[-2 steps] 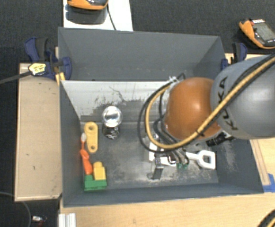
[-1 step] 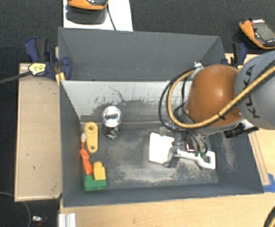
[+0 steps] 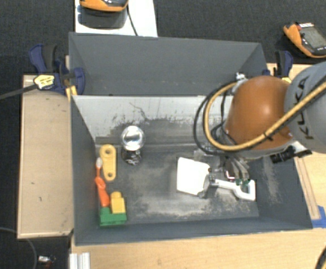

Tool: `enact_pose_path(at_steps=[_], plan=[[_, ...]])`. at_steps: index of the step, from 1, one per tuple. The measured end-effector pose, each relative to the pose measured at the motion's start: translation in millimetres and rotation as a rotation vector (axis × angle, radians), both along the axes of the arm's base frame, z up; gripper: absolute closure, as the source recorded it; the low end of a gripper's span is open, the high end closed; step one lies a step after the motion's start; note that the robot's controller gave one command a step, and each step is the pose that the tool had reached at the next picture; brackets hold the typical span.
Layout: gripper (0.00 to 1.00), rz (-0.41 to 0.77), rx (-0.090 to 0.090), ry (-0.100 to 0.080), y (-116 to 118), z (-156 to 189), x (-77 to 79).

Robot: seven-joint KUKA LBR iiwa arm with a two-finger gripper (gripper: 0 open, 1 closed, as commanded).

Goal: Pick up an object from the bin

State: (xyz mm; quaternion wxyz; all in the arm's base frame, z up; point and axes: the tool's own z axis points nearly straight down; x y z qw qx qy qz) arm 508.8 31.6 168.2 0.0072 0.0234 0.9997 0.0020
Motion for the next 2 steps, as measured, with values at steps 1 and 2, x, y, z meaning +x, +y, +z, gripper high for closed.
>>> enact_pose_path(at_steps=[1, 2], plan=[[0.0, 0.204, -0.002, 0.001, -12.2, 60.3, 12.1], [0.0, 0.128, 0.0, -0.005, 0.1, 28.0, -4.1]])
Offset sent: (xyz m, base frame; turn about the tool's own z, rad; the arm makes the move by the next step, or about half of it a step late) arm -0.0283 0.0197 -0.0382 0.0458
